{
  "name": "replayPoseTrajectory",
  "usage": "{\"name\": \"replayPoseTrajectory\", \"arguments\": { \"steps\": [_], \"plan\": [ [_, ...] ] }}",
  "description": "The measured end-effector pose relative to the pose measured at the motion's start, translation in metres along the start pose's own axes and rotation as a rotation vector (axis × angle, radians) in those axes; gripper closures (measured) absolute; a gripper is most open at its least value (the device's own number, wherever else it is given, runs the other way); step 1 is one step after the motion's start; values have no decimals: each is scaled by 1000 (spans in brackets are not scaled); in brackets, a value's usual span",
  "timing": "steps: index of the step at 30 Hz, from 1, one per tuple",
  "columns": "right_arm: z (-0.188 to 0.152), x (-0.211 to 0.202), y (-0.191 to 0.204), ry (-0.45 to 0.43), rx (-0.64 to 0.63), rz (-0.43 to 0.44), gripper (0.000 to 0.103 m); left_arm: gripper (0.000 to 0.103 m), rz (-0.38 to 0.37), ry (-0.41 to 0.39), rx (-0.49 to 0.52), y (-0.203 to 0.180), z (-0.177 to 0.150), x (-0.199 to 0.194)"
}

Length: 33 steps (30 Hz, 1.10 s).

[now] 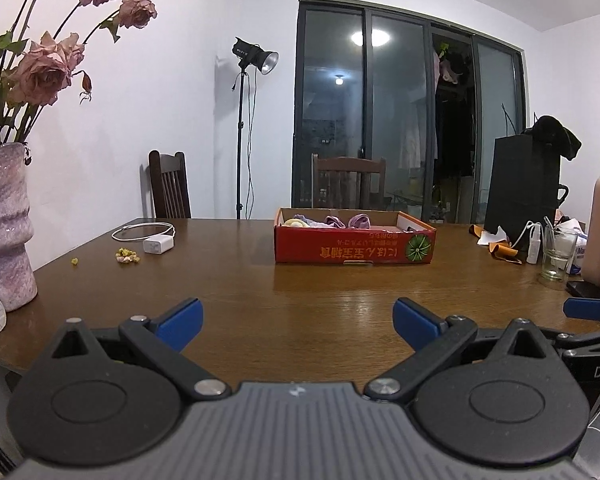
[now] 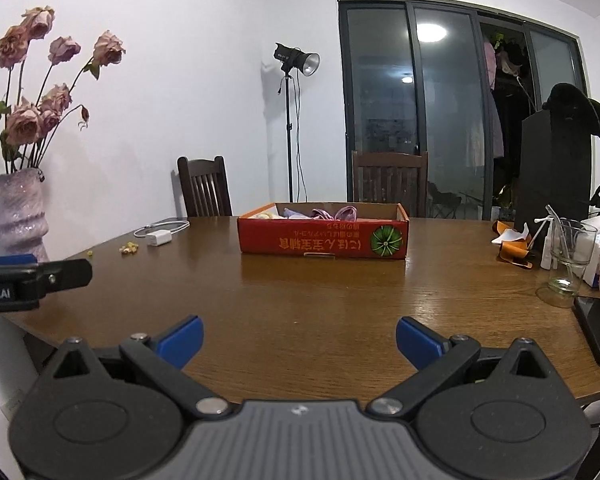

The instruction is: Organize soft objects

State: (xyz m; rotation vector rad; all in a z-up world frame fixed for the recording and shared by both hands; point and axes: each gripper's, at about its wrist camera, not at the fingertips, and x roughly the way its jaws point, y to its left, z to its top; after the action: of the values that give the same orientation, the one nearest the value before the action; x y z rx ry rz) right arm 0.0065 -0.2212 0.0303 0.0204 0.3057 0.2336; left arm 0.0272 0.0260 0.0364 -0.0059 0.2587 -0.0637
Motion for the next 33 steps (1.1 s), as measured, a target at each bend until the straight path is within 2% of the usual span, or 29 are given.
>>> {"name": "replayPoseTrajectory", "arguments": {
  "steps": [33],
  "plan": [
    [1, 0, -4, -6, 2, 1, 0, 0, -6, 12, 7, -1, 0, 2]
  ]
}}
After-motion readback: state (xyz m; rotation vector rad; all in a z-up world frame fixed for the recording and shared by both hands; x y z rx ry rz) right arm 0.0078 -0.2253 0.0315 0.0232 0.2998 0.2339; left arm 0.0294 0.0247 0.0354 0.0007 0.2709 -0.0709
